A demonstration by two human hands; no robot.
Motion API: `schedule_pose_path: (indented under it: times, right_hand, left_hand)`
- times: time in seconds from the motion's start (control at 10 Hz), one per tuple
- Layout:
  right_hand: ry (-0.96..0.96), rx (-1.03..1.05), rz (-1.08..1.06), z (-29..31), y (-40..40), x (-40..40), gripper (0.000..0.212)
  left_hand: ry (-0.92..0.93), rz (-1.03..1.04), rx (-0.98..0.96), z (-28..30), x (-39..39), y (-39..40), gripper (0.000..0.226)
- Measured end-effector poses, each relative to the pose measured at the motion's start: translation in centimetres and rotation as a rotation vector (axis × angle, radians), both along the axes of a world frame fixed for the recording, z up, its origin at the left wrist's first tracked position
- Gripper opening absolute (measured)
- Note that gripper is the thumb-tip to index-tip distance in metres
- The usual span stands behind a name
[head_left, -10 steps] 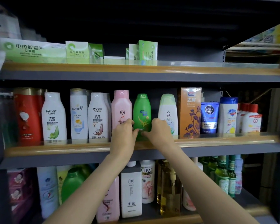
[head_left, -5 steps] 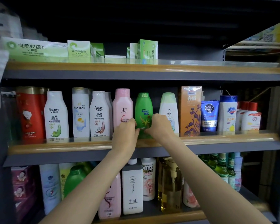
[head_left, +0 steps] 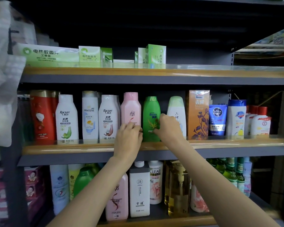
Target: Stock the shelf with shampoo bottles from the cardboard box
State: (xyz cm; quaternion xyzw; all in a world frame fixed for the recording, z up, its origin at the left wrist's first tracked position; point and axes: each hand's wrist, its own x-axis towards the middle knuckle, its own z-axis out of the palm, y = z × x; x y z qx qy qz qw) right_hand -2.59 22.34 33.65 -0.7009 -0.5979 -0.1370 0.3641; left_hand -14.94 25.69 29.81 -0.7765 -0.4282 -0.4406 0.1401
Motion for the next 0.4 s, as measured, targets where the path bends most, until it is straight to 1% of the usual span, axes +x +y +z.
schedule_pose_path:
  times: [0.1, 0.2, 0.3, 0.4]
  right_hand:
    - [-0.048, -0.004, -0.020, 0.1, -0.4, -0.6, 0.009]
    - [-0.110, 0.009, -0.056, 0.1, -0.9, -1.4, 0.014]
    - [-0.105, -0.012, -0.072, 0.1, -1.7, -2.9, 0.017]
    - [-0.025, 0.093, 0.061, 0.5, -3.6, -4.2, 0.018]
  left_hand:
    - [-0.011, 0.000, -0.007, -0.3, -0.6, 0.0, 0.028]
    - [0.027, -0.037, -0.015, -0.4, -1.4, -0.2, 0.029]
    - [0.041, -0.079, -0.025, -0.2, -2.3, -0.8, 0.031]
    - [-0.063, -0.178, 0.071, 0.3, -3.6, -2.1, 0.030]
